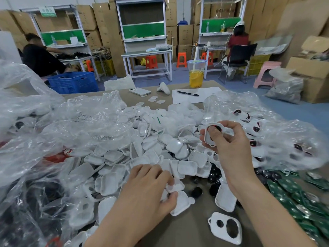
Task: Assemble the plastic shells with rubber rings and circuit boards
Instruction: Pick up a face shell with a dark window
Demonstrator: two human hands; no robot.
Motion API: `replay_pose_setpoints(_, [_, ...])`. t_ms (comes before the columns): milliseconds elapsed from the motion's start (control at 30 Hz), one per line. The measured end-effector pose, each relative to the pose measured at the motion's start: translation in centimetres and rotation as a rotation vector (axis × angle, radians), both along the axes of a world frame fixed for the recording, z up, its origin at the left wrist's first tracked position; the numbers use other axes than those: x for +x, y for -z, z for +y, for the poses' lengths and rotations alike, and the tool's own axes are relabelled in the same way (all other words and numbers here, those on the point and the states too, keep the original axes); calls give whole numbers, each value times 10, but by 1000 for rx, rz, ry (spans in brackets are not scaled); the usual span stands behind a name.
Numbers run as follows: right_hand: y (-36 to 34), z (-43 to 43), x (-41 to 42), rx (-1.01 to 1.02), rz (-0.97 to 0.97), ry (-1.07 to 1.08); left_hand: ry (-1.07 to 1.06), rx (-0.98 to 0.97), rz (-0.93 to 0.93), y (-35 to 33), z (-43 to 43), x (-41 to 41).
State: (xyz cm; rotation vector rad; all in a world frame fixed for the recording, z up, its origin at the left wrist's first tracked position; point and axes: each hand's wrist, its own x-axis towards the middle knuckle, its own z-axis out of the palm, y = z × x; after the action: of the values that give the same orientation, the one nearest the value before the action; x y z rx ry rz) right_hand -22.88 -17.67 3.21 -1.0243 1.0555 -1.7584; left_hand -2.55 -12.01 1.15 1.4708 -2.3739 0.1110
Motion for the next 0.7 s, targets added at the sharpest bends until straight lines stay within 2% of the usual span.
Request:
replay_pose_setpoints(267, [3,-3,2,-23,-7,-49,-27,-34,-6,3,1,0])
replay_pose_setpoints(433, [6,-5,2,-22,22,-54,90,-133,43,-1,3,-6])
replay_pose_setpoints(600, [9,-6,3,31,-18,-134,185,-192,-95,5,6,-27])
replay_pose_setpoints(700, [10,-8,4,86,64,-139,183,-194,-121,5,3,-33])
